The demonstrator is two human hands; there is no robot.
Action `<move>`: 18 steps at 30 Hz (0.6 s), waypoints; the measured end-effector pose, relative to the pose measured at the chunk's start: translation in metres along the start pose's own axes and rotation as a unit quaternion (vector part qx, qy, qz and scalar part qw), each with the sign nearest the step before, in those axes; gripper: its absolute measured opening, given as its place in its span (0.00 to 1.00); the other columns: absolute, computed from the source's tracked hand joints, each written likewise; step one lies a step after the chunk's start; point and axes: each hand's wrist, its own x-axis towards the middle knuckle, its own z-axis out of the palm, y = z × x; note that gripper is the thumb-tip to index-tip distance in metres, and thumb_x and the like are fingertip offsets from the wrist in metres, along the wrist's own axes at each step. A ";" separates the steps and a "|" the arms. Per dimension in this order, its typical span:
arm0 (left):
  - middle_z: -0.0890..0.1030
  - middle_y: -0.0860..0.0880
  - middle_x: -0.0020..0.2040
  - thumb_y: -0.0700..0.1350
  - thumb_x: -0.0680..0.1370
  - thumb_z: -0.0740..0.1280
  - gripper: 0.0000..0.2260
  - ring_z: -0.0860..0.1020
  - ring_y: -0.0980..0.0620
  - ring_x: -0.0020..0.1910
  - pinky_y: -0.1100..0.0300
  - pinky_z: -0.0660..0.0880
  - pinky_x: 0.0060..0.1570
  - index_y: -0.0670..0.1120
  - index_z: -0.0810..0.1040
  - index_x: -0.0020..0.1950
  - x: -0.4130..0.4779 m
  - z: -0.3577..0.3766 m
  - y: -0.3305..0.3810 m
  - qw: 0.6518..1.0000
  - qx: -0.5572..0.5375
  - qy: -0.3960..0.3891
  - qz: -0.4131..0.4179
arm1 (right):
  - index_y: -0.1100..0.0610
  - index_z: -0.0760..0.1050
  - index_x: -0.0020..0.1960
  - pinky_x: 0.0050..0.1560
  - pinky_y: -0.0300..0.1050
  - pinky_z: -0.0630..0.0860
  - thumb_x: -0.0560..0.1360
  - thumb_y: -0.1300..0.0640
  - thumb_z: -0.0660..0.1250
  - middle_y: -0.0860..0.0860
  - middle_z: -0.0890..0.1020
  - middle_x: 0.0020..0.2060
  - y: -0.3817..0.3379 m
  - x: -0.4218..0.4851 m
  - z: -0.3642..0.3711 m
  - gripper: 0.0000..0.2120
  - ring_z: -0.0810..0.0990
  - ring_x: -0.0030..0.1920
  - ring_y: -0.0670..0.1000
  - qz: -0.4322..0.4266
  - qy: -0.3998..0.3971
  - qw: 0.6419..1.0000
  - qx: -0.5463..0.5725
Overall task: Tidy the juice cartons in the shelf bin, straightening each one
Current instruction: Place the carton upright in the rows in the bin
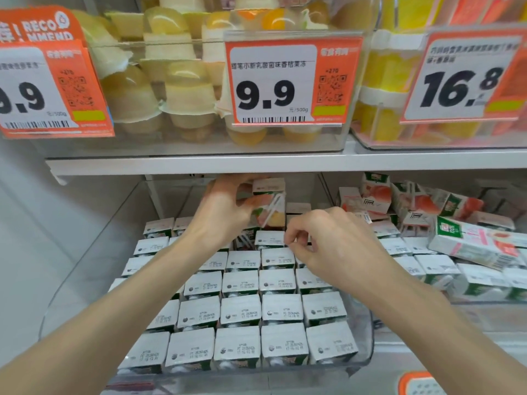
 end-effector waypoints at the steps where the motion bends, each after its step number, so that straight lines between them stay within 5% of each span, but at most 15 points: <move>1: 0.80 0.69 0.49 0.40 0.80 0.75 0.14 0.78 0.79 0.46 0.81 0.73 0.50 0.57 0.79 0.59 0.001 0.000 0.000 1.000 -0.008 -0.001 -0.002 | 0.42 0.82 0.58 0.38 0.39 0.69 0.83 0.52 0.66 0.41 0.84 0.45 0.001 -0.001 -0.001 0.09 0.76 0.43 0.44 -0.011 -0.006 1.000 0.002; 7: 0.83 0.63 0.52 0.43 0.80 0.76 0.13 0.82 0.65 0.55 0.64 0.78 0.59 0.55 0.81 0.62 0.004 0.003 -0.002 1.000 -0.022 -0.008 -0.019 | 0.42 0.82 0.57 0.34 0.31 0.58 0.83 0.50 0.66 0.41 0.84 0.44 0.007 -0.005 -0.001 0.07 0.78 0.43 0.43 -0.045 -0.021 0.999 0.018; 18: 0.81 0.60 0.57 0.42 0.82 0.72 0.15 0.79 0.75 0.51 0.59 0.81 0.62 0.52 0.79 0.68 0.012 -0.003 -0.012 0.997 0.061 -0.044 0.008 | 0.42 0.82 0.55 0.33 0.32 0.58 0.83 0.47 0.65 0.40 0.82 0.42 0.009 -0.005 0.001 0.07 0.76 0.40 0.43 -0.054 -0.011 0.998 0.040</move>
